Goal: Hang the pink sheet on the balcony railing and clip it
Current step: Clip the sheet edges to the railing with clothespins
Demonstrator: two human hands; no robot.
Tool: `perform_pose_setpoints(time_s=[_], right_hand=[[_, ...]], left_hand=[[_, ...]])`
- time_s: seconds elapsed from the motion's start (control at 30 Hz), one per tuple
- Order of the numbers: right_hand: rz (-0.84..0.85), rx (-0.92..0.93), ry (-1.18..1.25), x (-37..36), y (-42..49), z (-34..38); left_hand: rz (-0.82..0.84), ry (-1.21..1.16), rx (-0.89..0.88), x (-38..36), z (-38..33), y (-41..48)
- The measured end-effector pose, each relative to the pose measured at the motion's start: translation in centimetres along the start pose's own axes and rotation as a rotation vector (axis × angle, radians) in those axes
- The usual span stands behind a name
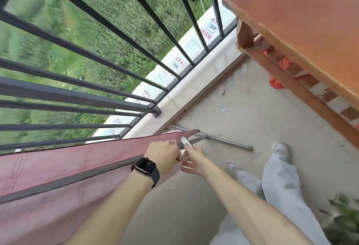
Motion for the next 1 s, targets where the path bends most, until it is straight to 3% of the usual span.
perform_pose_setpoints(time_s=[0.17,0.3,0.4,0.5,0.6,0.77,0.9,1.0], right_hand=[[-0.164,0.121,-0.158,0.2,8.7,0.5],[-0.254,0.122,-0.111,0.5,3.3,2.5],[-0.404,0.113,-0.058,2.3,2.2,2.1],[-0.465,0.161,-0.038,2.7,3.0,2.2],[-0.442,0.233,-0.074,1.2,4.6,3.9],[-0.329,0.299,-0.096,-1.6,5.9,5.9],[-0.143,0.244,0.119,-1.6,8.0,4.5],[-0.113,0.239,0.265,0.9,8.7,3.6]], left_hand=[[-0.03,0.083,-0.004,0.9,2.3,1.9],[-0.021,0.26,0.032,1.3,2.1,2.6],[0.102,0.455,0.068,0.0,2.3,3.8],[0.245,0.423,0.167,-1.5,2.9,5.0],[0.273,0.307,0.254,-2.5,4.1,6.0],[0.092,0.092,0.33,-2.6,6.0,7.2],[0.183,0.024,0.348,-5.3,5.6,8.6],[0.219,0.046,0.306,-6.5,4.2,10.1]])
Point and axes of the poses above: each hand's wrist, its own y-axis towards the middle knuckle, its own x-axis out of the back of the hand, z = x × y, the point moved 9 cm from there along y, towards the middle knuckle, and after that the axes turned 5 degrees about -x, right-handed, at the moved point
